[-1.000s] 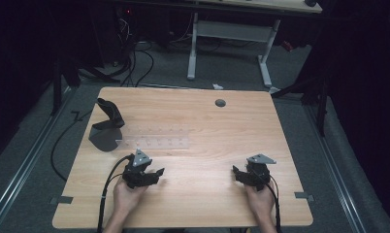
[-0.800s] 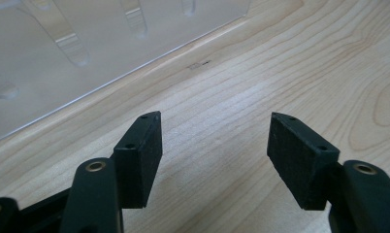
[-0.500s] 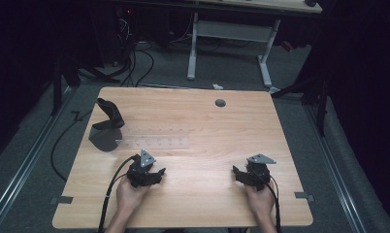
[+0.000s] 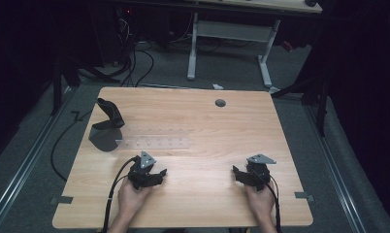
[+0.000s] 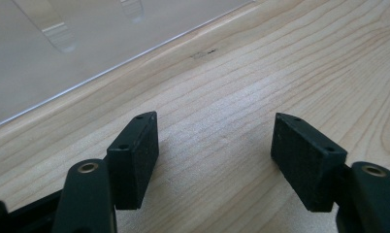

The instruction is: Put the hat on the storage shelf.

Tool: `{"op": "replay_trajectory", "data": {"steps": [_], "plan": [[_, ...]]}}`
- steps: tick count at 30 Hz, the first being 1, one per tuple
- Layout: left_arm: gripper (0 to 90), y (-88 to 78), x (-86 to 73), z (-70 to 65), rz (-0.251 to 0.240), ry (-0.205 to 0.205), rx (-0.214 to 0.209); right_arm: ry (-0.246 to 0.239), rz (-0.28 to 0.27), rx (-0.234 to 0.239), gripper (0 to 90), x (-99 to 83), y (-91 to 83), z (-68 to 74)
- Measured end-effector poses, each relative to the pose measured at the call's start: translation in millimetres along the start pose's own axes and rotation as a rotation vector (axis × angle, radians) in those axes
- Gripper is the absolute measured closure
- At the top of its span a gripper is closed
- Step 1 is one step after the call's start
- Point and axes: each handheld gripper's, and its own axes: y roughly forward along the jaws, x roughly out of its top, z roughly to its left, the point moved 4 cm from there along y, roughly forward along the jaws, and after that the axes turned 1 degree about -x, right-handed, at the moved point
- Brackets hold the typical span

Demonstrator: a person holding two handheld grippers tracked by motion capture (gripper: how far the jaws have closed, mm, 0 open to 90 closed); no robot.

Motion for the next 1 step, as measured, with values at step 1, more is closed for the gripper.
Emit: {"op": "replay_trajectory", "data": {"steps": [1], "plan": [[34.2,0.0,0.0,0.0,0.000,0.000,0.000,0.000,0.000,0.000,32.0,0.0,0.0,0.0]]}}
